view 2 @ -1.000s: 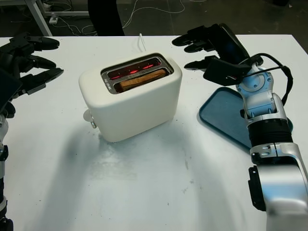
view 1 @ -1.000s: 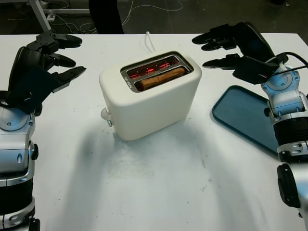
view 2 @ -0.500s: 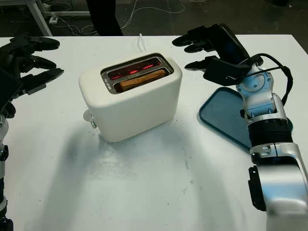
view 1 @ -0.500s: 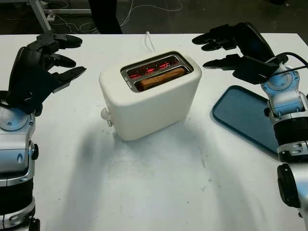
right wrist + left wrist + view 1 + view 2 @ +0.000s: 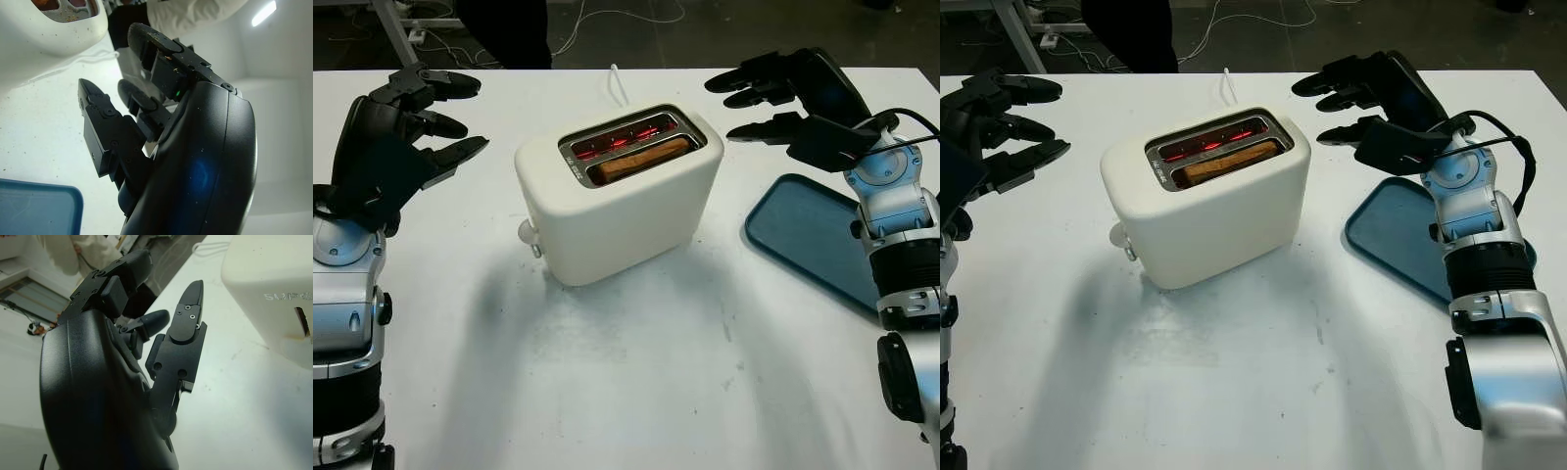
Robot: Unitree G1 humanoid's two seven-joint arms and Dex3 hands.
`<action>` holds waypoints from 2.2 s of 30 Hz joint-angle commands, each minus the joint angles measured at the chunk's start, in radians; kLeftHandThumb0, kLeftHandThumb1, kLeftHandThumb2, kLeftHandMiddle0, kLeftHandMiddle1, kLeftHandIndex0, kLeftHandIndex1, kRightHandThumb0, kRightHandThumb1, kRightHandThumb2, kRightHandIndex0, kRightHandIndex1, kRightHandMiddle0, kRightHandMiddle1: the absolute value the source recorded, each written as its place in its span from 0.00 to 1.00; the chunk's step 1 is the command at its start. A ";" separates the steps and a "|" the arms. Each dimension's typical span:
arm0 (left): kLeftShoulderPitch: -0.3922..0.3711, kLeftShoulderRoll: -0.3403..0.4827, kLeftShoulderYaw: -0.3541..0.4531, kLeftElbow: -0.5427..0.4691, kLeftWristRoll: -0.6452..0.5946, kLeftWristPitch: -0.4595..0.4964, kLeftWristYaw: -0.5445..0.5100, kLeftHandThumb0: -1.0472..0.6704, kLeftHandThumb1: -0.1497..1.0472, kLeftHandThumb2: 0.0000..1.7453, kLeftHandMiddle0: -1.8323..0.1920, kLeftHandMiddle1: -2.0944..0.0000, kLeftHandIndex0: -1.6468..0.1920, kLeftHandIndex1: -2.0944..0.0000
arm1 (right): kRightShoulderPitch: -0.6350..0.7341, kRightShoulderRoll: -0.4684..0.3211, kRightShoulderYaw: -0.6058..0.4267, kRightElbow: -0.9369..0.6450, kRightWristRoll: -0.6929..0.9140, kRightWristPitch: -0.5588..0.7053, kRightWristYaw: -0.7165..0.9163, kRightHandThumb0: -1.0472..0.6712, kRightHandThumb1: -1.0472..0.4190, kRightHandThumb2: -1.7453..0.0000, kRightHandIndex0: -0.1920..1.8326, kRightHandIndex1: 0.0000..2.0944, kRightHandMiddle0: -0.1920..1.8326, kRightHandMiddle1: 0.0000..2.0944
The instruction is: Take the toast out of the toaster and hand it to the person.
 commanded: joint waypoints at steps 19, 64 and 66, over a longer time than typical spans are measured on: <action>-0.003 -0.002 0.008 -0.009 -0.009 0.014 0.001 0.46 0.87 0.00 0.75 0.44 0.64 0.70 | 0.002 0.000 -0.002 -0.004 0.006 -0.013 0.005 0.68 0.23 1.00 0.60 0.02 0.56 0.00; 0.007 0.000 0.010 -0.009 -0.007 -0.005 -0.001 0.47 0.88 0.00 0.75 0.44 0.63 0.72 | 0.008 0.005 -0.002 -0.005 0.011 -0.021 0.009 0.68 0.22 1.00 0.60 0.01 0.56 0.00; 0.006 -0.001 0.011 -0.013 -0.007 0.005 -0.001 0.46 0.88 0.00 0.75 0.44 0.63 0.72 | 0.006 0.004 -0.001 -0.001 0.010 -0.026 0.009 0.68 0.22 1.00 0.60 0.01 0.56 0.00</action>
